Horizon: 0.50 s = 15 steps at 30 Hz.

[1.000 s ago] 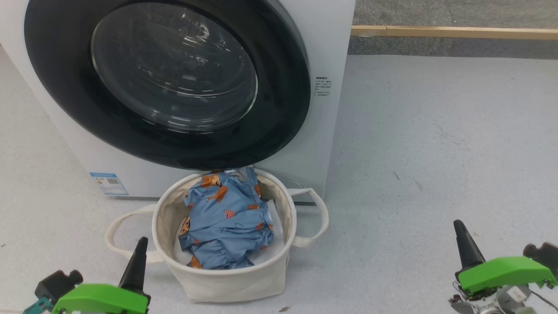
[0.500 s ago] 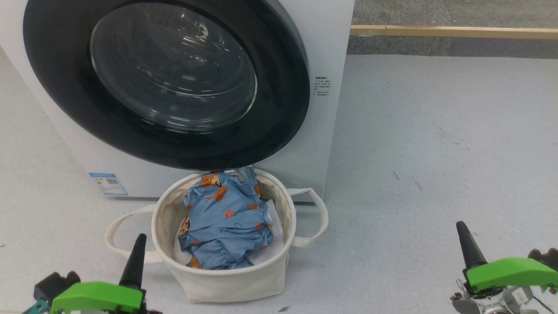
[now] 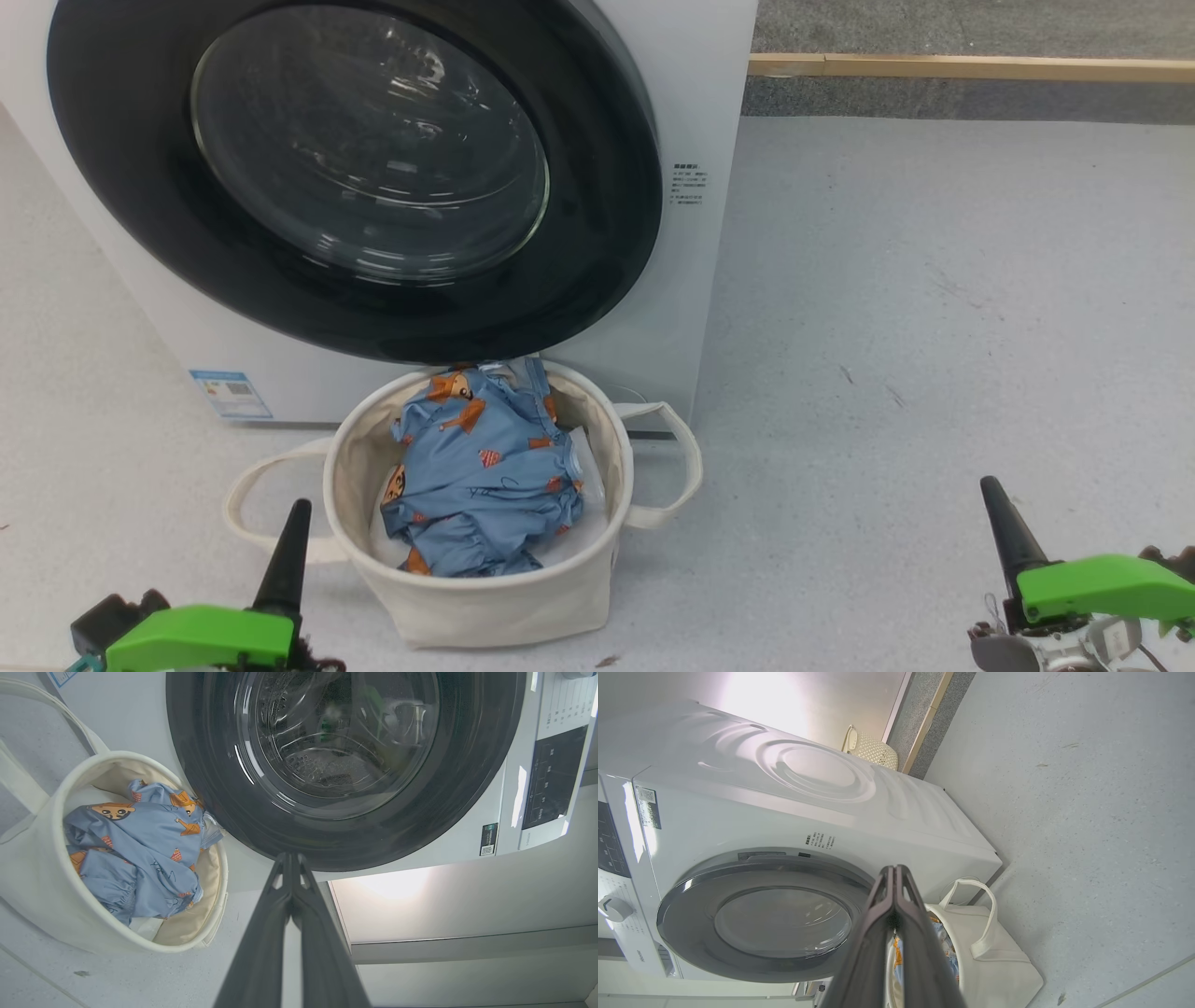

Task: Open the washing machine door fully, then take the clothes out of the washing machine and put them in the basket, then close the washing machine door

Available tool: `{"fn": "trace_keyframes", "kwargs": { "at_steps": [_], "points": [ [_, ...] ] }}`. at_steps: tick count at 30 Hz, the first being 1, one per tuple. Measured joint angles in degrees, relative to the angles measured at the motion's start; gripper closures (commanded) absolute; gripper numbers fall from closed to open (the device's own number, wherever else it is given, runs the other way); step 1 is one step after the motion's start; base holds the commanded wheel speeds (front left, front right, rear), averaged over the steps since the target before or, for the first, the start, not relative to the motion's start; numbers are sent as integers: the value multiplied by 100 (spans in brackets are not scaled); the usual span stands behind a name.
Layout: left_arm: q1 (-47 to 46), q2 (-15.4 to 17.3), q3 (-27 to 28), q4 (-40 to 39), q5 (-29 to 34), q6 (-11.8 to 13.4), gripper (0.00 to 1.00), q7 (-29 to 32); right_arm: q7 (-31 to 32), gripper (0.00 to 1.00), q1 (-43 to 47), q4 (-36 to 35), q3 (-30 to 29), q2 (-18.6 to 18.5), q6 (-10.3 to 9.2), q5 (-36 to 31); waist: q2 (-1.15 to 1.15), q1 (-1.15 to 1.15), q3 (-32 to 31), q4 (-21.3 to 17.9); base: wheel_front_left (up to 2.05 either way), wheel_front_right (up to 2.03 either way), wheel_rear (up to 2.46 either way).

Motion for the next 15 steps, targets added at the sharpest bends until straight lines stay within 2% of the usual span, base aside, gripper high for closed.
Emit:
{"fn": "trace_keyframes", "kwargs": {
  "at_steps": [15],
  "points": [
    [114, -267, 346, -102, -464, 0, 100, 227, 115, 100, 0, 11, -204, 132, 0, 757, 0, 0, 3, -11, 0, 0, 0]
  ]
}}
